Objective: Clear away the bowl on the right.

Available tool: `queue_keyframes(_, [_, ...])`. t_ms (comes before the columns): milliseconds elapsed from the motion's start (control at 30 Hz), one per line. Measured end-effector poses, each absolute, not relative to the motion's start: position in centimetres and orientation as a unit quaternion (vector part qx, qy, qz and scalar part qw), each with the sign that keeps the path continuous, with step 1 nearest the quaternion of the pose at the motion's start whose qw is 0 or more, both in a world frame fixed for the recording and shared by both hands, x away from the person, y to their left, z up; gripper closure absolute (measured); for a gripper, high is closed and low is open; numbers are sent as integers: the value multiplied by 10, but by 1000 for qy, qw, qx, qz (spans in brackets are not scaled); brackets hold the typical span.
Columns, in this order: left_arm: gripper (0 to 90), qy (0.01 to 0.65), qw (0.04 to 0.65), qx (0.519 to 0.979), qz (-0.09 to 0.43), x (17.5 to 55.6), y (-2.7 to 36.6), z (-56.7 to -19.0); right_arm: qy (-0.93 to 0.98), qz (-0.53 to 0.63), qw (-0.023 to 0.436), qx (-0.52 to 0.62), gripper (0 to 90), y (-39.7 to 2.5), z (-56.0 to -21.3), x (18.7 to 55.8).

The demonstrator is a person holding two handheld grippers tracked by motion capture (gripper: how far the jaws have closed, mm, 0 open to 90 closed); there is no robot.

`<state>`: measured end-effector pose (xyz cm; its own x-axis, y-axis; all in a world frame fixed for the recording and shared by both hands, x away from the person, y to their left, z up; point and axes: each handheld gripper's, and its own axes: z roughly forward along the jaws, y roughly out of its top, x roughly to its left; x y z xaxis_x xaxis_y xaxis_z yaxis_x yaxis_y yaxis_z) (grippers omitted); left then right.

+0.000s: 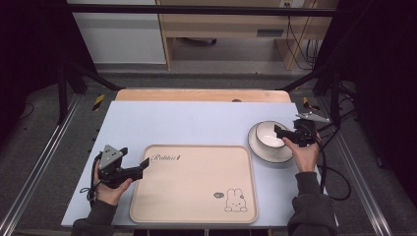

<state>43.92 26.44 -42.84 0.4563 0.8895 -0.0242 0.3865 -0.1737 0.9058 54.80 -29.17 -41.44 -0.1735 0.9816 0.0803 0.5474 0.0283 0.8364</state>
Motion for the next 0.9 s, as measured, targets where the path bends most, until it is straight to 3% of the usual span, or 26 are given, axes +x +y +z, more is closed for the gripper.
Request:
queue_keyframes(667, [115,442,456,721,276,439,263,-429,672,338,242,613,309,-298,-434,559])
queue_keyframes(900, [118,444,455,721,275,440,264,-429,669,326,222,630,420,-304,-441,561])
